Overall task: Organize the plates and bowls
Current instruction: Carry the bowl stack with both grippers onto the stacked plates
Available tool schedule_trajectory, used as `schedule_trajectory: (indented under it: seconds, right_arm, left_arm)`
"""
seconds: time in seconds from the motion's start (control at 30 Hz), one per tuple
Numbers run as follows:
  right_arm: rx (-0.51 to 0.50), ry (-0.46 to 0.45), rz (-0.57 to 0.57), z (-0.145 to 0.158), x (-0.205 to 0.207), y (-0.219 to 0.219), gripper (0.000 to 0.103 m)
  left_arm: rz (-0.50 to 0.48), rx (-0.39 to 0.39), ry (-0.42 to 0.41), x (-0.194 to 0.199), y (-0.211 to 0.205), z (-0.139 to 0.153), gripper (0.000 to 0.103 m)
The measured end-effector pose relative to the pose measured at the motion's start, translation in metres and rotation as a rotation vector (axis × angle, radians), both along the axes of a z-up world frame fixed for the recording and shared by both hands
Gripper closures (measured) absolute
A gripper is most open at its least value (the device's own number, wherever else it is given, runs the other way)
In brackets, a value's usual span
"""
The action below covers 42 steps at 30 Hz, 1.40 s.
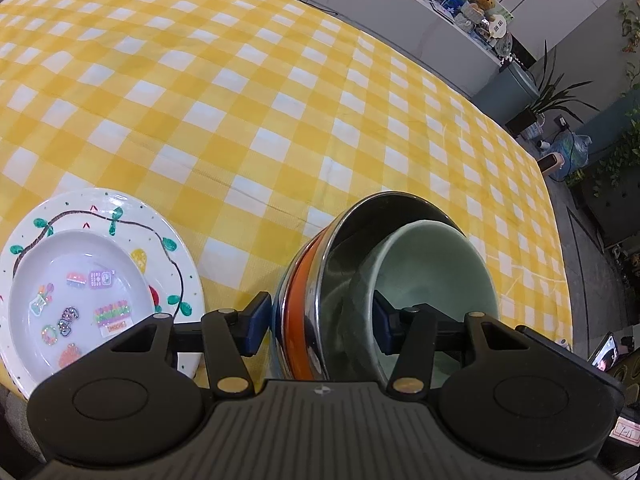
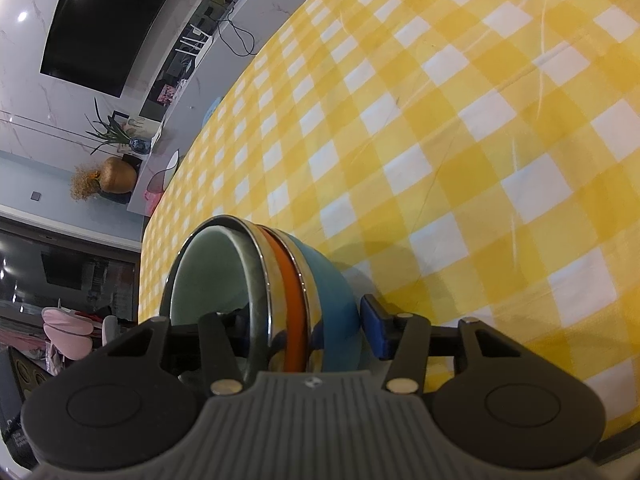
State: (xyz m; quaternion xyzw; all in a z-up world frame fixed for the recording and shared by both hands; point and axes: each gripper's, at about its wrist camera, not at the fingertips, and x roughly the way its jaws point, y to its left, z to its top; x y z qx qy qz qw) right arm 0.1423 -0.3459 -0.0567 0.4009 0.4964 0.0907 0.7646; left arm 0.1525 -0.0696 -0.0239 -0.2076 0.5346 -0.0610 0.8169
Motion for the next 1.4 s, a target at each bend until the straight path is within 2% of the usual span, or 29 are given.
schedule_trajectory:
  seconds: [0.13,0.33,0.6,1.03,1.4]
  right_arm:
    - [-0.019,0.000,0.003,0.001,0.002,0.003,0.057]
    - [-0.021,0.015,-0.011,0.000,-0.002,0.002,0.060]
    - [-0.046,0.008,-0.011,0.010,-0.009,0.011,0.060]
    - [-0.078,-0.089,0.049,0.055,-0.025,0.045,0.060]
    - [-0.099,-0.119,0.127,0.074,-0.030,0.096,0.060]
  left_arm:
    - [0.000,-0.008,-0.008,-0.001,0.001,0.002,0.048]
    - [-0.024,0.016,-0.027,-0.004,-0.004,0.006,0.048]
    - [-0.026,-0.001,-0.043,-0.015,0.006,0.012,0.048]
    - [0.020,-0.039,-0.102,-0.038,0.044,0.051,0.048]
    - [0.102,-0.071,-0.120,-0.054,0.095,0.062,0.048]
